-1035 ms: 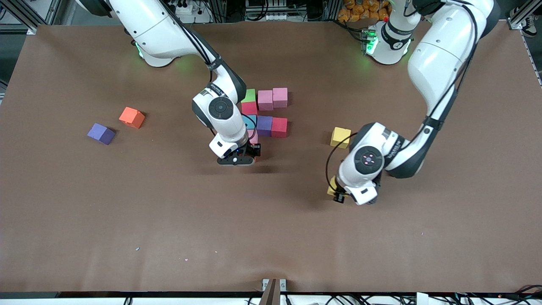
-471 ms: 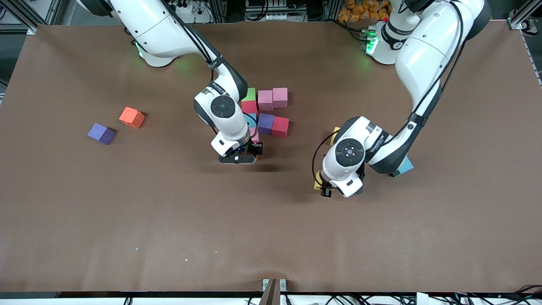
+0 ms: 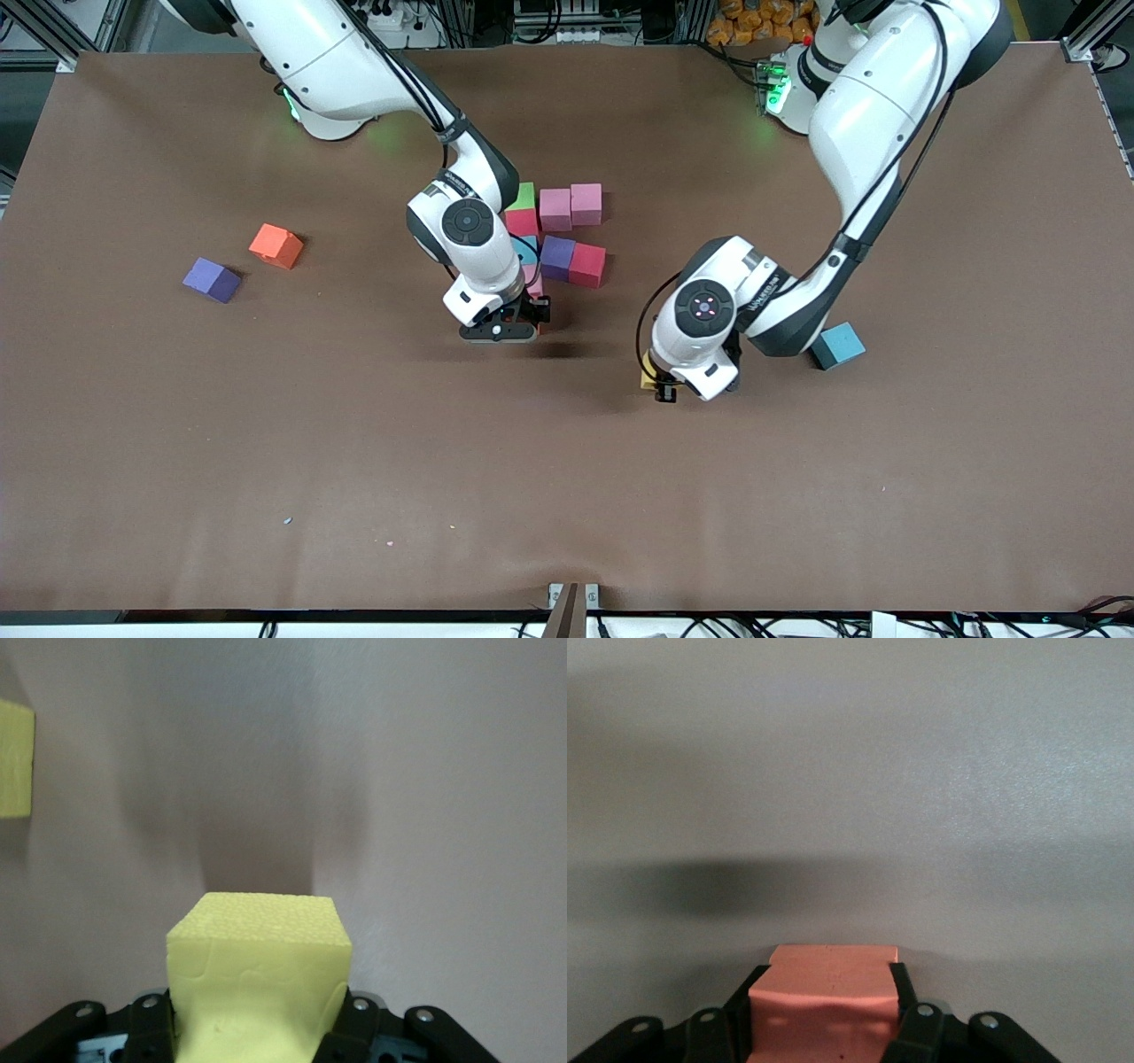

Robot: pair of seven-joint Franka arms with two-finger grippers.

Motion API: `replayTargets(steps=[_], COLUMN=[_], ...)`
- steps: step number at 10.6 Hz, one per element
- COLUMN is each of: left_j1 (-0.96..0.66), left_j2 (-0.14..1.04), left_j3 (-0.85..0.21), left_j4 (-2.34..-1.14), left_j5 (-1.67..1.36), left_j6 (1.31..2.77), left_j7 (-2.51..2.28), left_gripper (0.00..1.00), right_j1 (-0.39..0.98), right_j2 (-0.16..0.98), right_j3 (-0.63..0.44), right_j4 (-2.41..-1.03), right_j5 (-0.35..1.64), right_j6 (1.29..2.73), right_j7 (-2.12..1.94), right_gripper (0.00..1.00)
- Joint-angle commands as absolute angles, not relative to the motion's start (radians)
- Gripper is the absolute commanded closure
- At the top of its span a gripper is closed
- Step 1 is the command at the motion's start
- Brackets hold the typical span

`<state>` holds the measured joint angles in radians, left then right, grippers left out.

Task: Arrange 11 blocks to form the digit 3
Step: 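Carry the yellow cube to the column while the right gripper releases orange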

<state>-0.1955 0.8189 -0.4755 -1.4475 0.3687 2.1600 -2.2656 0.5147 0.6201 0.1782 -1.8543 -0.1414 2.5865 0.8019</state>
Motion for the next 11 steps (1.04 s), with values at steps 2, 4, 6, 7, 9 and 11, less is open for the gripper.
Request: replayTargets(steps=[2,4,6,7,9,11], left_j1=[-0.282,-0.317,-0.348,-0.368,-0.415,-0.451], left_j2=[0.867,0.874,0.882,0.887,0.894,0.913], left_j3=[-0.424,-0.420,-0.420,-0.420,-0.420,-0.420], left_j4=[-1.341,-1.336,-1.335,-1.335,-1.335,-1.327], left_j5=[0.350,0.350,0.350,0.350,0.350,0.350], left_j6=[2.154,2.154,2.154,2.154,2.154,2.163], left_j7=[-2.344,-2.384,-2.430,-2.468,-2.520,-2.548], left_gripper=[0.98,0.98,0.98,0.98,0.98,0.98], right_j1=[0.485,0.462,0.323,0.242,0.102,-0.036], right_j2=[0.607,0.601,0.560,0.546,0.519,0.500], right_j3=[0.190,0.202,0.306,0.372,0.466,0.550], right_j4=[-1.824,-1.761,-1.750,-1.749,-1.740,-1.712], right_j5=[-0.153,-0.147,-0.140,-0.141,-0.141,-0.140], right_j6=[2.559,2.453,2.373,2.329,2.237,2.133], right_j7=[0.798,0.789,0.723,0.695,0.597,0.490], right_gripper=[0.00,0.00,0.00,0.00,0.00,0.00])
